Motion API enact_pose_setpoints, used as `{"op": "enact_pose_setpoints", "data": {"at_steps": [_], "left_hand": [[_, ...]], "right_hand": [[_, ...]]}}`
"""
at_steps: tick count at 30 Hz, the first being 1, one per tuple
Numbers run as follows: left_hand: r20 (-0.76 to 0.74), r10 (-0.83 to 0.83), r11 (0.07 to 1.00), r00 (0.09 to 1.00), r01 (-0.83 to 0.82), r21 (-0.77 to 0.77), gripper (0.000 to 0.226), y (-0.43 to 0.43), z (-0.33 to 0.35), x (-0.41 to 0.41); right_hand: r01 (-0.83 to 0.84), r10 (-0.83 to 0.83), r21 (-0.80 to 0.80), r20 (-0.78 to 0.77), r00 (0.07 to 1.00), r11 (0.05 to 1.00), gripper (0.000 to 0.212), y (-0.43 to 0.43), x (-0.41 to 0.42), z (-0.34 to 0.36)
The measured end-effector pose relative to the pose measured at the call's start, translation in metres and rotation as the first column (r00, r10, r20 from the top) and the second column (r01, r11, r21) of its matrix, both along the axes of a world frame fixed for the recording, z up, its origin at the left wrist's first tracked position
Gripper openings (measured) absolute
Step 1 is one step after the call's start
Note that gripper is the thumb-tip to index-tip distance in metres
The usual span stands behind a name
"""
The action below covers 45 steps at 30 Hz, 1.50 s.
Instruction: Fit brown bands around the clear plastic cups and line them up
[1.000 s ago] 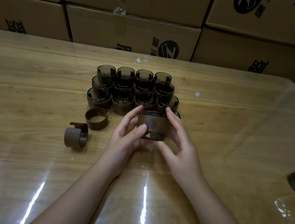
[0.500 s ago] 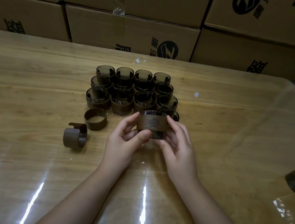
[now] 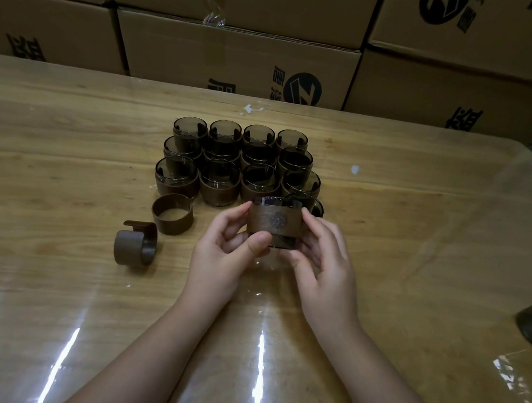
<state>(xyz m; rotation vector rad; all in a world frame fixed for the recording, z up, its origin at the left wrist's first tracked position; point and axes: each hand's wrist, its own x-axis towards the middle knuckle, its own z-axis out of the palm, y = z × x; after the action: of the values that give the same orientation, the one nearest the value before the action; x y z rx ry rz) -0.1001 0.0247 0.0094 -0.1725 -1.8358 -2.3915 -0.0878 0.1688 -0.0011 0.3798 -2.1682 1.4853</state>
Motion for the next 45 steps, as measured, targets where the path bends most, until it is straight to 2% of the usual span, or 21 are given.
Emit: {"op": "enact_pose_setpoints", "data": {"at_steps": [6, 9, 12, 15, 18, 22, 26, 30, 33, 37, 39, 42, 45], "left_hand": [[-0.019, -0.014, 1.000, 1.000, 0.014, 0.016, 0.049, 0.003, -0.002, -0.003], [-0.017, -0.044, 0.999, 0.999, 0.044, 0.022, 0.047, 0.002, -0.002, -0.006], [-0.010, -0.039, 0.999, 0.999, 0.039, -0.035, 0.055, 0.000, -0.004, -0.007], [-0.027, -0.006, 0.984, 1.000, 0.001, -0.176, 0.059, -0.001, -0.007, -0.008], [-0.112, 0.003, 0.966, 0.994, -0.032, -0.255, 0.058, 0.001, -0.010, -0.009], [-0.187, 0.040, 0.963, 0.982, -0.087, -0.254, 0.060, -0.002, -0.015, -0.010], [-0.243, 0.068, 0.964, 0.968, -0.127, -0.235, 0.062, 0.000, -0.012, -0.008], [-0.224, 0.069, 0.946, 0.972, -0.136, -0.294, 0.073, -0.001, -0.010, -0.007], [-0.194, 0.133, 0.916, 0.972, -0.196, -0.349, 0.074, -0.005, -0.008, -0.009], [-0.165, 0.310, 0.824, 0.936, -0.351, -0.444, 0.073, -0.011, -0.014, -0.017], [-0.143, 0.352, 0.761, 0.925, -0.372, -0.531, 0.072, -0.012, -0.017, -0.023], [-0.104, 0.348, 0.686, 0.932, -0.329, -0.649, 0.079, -0.007, -0.021, -0.029], [-0.126, 0.363, 0.619, 0.923, -0.340, -0.708, 0.083, -0.004, -0.021, -0.031]], "right_hand": [[-0.028, 0.035, -0.149, 0.042, 0.999, 0.988, 0.055, -0.007, 0.001, 0.001], [-0.033, 0.052, -0.149, 0.125, 0.991, 0.988, 0.060, -0.005, 0.001, 0.002], [-0.041, 0.083, -0.215, 0.189, 0.978, 0.976, 0.051, -0.007, 0.002, 0.005], [-0.014, 0.062, -0.272, 0.167, 0.984, 0.962, 0.044, -0.006, 0.002, 0.008], [-0.035, 0.106, -0.355, 0.182, 0.978, 0.934, 0.052, -0.003, 0.000, 0.009], [-0.087, 0.150, -0.392, 0.131, 0.980, 0.916, 0.057, -0.005, 0.000, 0.010], [-0.149, 0.200, -0.428, 0.076, 0.977, 0.891, 0.052, -0.005, 0.000, 0.011], [-0.202, 0.231, -0.374, 0.034, 0.972, 0.905, 0.033, -0.004, -0.001, 0.010], [-0.206, 0.244, -0.346, 0.070, 0.967, 0.915, 0.031, -0.003, -0.001, 0.010], [-0.143, 0.174, -0.140, 0.239, 0.955, 0.980, 0.034, 0.001, 0.000, 0.004], [-0.110, 0.119, -0.045, 0.331, 0.936, 0.993, 0.031, 0.002, -0.004, 0.000], [-0.076, 0.104, -0.083, 0.427, 0.898, 0.994, 0.029, 0.004, -0.010, -0.002], [-0.070, 0.113, -0.110, 0.455, 0.883, 0.991, 0.029, 0.006, -0.012, -0.002]]}}
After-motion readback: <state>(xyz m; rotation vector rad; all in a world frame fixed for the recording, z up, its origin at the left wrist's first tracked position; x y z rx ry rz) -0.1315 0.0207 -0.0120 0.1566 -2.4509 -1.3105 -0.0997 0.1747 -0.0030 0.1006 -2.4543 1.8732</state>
